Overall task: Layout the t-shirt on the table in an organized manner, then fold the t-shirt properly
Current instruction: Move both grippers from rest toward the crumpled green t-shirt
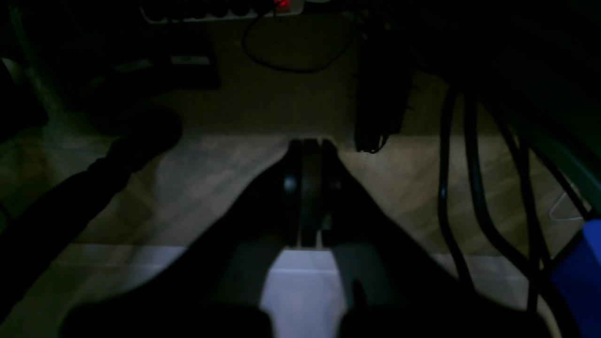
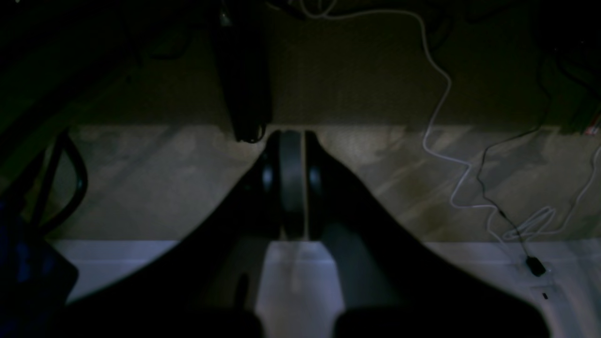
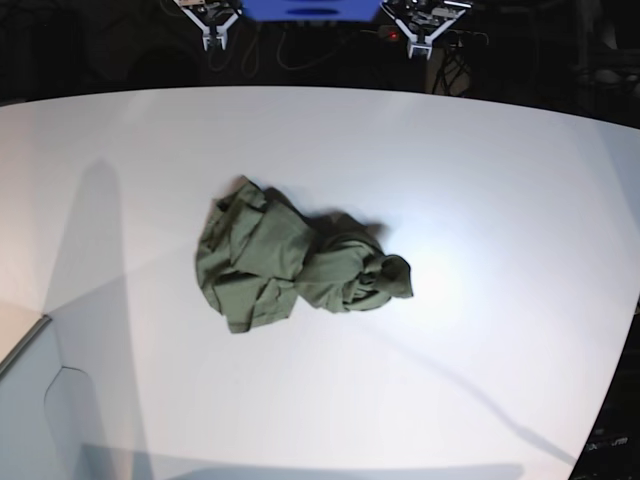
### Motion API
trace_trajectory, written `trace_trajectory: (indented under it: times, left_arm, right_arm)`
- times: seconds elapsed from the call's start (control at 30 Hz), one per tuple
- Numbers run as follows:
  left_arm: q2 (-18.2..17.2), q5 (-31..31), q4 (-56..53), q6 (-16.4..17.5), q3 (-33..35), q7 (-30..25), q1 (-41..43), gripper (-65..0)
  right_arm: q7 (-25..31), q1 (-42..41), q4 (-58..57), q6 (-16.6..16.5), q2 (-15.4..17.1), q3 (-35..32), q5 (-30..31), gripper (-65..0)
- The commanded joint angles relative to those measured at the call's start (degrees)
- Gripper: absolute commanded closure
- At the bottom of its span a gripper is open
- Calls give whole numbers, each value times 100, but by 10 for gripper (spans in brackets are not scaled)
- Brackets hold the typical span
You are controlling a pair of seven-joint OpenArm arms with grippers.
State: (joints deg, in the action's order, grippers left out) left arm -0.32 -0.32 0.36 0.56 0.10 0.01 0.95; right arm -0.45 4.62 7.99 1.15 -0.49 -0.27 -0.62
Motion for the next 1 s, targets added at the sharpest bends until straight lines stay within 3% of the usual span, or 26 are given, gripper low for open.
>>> trace_trajectory:
  times: [0.0, 0.67, 0.8, 0.97]
  left_arm:
    - [-17, -8, -5, -43, -5, -5, 24, -1]
    - [-105, -8, -5, -34, -5, -5, 41, -1]
    - [-219, -8, 47, -34, -14, -14, 173, -1]
    - [-272, -17, 1208, -34, -14, 38, 762, -1]
  right_arm:
    - [-12, 43, 6, -128, 10, -3, 32, 0]
    - [40, 263, 76, -128, 10, -12, 32, 0]
    - [5, 676, 823, -128, 10, -12, 32, 0]
    - [-4, 1406, 2133, -128, 1, -12, 32, 0]
